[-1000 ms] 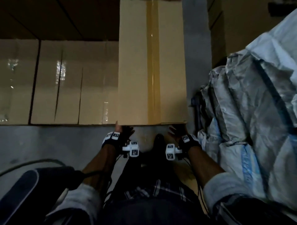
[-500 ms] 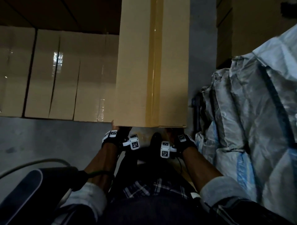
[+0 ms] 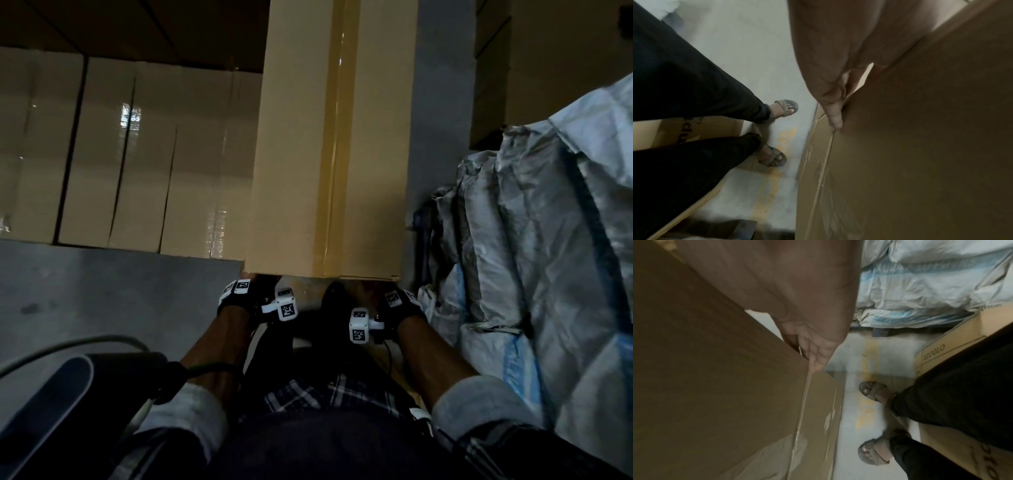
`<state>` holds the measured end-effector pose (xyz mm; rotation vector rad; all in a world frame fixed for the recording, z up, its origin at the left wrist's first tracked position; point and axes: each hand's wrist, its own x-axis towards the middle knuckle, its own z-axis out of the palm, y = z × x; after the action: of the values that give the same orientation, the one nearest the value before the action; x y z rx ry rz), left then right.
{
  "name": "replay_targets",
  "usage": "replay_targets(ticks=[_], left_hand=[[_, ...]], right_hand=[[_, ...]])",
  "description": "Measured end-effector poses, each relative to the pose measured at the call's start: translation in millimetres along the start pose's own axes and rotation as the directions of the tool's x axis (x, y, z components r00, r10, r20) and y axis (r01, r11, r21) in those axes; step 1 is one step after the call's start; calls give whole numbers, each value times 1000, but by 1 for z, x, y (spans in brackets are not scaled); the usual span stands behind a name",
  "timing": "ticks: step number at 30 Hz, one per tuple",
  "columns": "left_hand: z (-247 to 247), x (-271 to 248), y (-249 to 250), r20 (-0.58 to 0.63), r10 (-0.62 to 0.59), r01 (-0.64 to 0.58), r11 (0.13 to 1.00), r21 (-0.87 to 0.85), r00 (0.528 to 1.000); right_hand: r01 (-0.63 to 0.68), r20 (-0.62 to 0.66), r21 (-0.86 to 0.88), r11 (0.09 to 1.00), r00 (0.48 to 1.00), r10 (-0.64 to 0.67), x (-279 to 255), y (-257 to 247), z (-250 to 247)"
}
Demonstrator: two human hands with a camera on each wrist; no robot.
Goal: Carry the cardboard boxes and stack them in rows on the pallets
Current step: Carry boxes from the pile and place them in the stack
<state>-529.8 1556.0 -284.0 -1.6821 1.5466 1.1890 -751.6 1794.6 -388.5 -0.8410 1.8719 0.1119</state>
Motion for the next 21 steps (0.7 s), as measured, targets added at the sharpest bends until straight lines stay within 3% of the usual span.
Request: replay_targets(ticks=[2, 4, 5, 7, 10, 13, 16, 17, 21], left_hand=[[-2, -3, 6, 42, -85, 94, 929, -359, 996], [-8, 5, 2, 88, -82, 115, 851, -513, 993], [-11, 10, -4, 100, -35, 83, 845, -528, 994], [-29, 13, -19, 54, 8, 19, 876, -482, 999], [-57, 27, -52, -53, 53, -71, 897, -437, 997], [-90, 20, -80, -169, 230, -270, 923, -273, 958], [-130, -17, -82, -272, 340, -404, 886, -227, 900], [-142, -23, -84, -287, 374, -439, 873, -211, 882], [-189, -37, -95, -316, 504, -570, 804, -167, 804]], right_hand=[[-89, -39, 147, 985, 995, 95, 3, 12, -5], [-73, -137, 440, 895, 980, 147, -6, 5, -29], [-29, -170, 592, 805, 973, 160, -17, -10, -51], [41, -229, 862, 505, 921, 316, -22, -18, -88], [195, -309, 937, 290, 850, 427, -39, -15, -131], [433, -561, 823, 367, 717, 414, -85, -48, -170], [630, -795, 606, 485, 505, 337, -126, -109, -197], [673, -844, 535, 510, 456, 283, -136, -132, -199], [742, -940, 257, 619, 341, -18, -153, -232, -177]])
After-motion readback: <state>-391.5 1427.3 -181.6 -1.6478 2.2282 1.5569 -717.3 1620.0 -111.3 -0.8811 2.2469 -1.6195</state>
